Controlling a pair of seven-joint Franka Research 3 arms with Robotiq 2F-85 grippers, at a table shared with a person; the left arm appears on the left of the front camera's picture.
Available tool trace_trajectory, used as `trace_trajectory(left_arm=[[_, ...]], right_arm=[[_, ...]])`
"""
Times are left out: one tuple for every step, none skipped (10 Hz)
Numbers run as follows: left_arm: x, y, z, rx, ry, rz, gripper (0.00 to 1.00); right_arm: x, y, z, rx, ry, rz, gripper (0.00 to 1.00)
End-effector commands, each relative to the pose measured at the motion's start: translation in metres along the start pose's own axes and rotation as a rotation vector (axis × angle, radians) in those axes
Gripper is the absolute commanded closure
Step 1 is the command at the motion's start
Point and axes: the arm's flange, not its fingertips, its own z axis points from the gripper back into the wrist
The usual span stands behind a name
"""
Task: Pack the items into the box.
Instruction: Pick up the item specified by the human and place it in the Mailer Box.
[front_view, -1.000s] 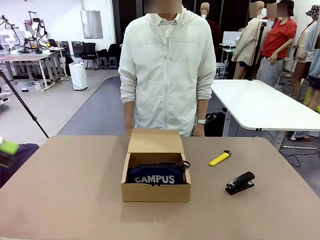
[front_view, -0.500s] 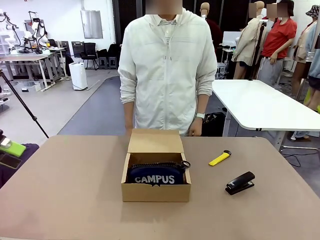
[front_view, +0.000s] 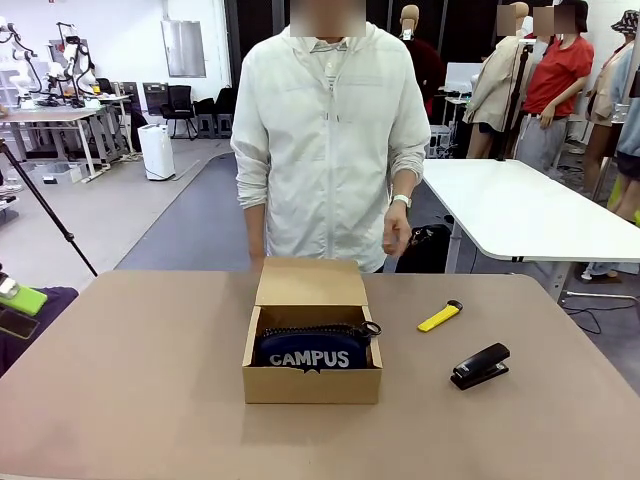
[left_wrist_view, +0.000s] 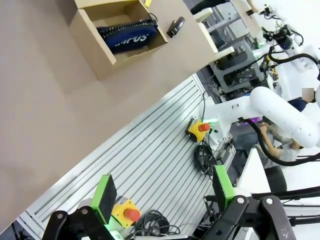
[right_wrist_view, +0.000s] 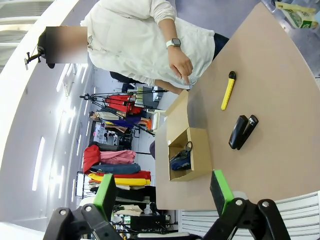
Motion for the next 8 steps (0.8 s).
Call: trace_trajectory(left_arm=[[-0.0026, 0.0036, -0.001, 0.003, -0.003, -0.014, 0.0], [-0.0026, 0.0036, -0.001, 0.003, -0.003, -0.014, 0.0], [-0.0026, 0.0036, -0.001, 0.003, -0.003, -0.014, 0.0], [-0.0026, 0.0036, -0.001, 0.003, -0.003, -0.014, 0.0], [-0.0026, 0.0036, -0.001, 0.003, -0.003, -0.014, 0.0], [-0.0026, 0.0036, -0.001, 0.003, -0.003, -0.014, 0.0], [-0.0026, 0.0036, -0.001, 0.003, -0.003, -0.014, 0.0], [-0.0026, 0.0036, -0.001, 0.003, -0.003, -0.014, 0.0]], right_arm=[[0.0026, 0.0024, -0.0004, 0.032, -0.014, 0.025, 0.0], [0.0026, 0.0024, -0.0004, 0.032, -0.014, 0.025, 0.0], [0.0026, 0.0024, -0.0004, 0.032, -0.014, 0.025, 0.0], [0.0026, 0.0024, -0.0004, 0.032, -0.014, 0.025, 0.0], [0.0026, 0.0024, -0.0004, 0.032, -0.014, 0.025, 0.0], [0.0026, 0.0024, -0.0004, 0.032, -0.014, 0.025, 0.0], [0.0026, 0.0024, -0.0004, 0.032, -0.014, 0.025, 0.0], [0.0026, 0.0024, -0.0004, 0.032, -0.014, 0.025, 0.0]])
